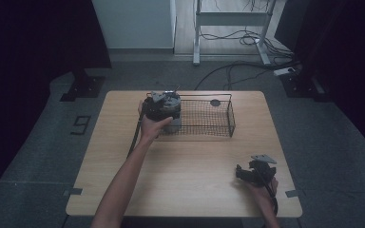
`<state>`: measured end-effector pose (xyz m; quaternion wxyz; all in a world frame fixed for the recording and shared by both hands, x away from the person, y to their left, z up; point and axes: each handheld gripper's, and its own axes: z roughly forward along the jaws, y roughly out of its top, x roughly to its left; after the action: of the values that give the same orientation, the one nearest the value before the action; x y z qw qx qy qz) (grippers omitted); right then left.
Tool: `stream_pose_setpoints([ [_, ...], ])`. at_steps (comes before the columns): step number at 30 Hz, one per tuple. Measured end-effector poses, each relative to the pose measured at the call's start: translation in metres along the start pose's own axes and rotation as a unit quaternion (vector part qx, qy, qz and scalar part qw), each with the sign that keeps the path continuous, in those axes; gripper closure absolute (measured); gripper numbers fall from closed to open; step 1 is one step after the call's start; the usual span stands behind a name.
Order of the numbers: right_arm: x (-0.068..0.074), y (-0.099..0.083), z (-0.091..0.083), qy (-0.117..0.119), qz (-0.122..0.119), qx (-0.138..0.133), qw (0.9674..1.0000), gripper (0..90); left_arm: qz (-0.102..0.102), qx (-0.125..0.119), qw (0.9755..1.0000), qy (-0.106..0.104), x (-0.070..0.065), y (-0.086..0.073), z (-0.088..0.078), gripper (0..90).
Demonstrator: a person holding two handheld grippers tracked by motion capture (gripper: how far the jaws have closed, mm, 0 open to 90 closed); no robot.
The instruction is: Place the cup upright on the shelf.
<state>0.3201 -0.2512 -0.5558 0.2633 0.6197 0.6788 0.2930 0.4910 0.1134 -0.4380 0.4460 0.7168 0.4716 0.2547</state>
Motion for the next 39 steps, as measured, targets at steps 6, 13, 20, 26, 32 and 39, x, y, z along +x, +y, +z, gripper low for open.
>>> stream_pose_setpoints([
  [6,0.0,0.0,0.0,0.0,0.0,0.0,1.0,4.3,0.01,-0.008,0.9999,-0.011,-0.003,0.001,-0.018,0.0],
  [13,0.0,0.0,0.0,0.0,0.0,0.0,1.0,4.3,0.024,-0.012,0.9993,-0.025,-0.007,-0.001,-0.04,0.0],
  [20,0.0,0.0,0.0,0.0,0.0,0.0,1.0,4.3,0.034,0.004,0.9984,-0.045,-0.009,-0.018,-0.056,0.0],
  [26,0.0,0.0,0.0,0.0,0.0,0.001,1.0,4.4,0.041,0.003,0.9981,-0.047,-0.008,-0.034,-0.071,0.0],
  [32,0.0,0.0,0.0,0.0,0.001,0.0,1.0,4.4,0.041,0.005,0.9976,-0.055,-0.007,-0.058,-0.09,0.2],
  [39,0.0,0.0,0.0,0.0,0.0,0.0,1.0,4.4,0.043,0.0,0.9972,-0.061,-0.013,-0.086,-0.116,3.2],
])
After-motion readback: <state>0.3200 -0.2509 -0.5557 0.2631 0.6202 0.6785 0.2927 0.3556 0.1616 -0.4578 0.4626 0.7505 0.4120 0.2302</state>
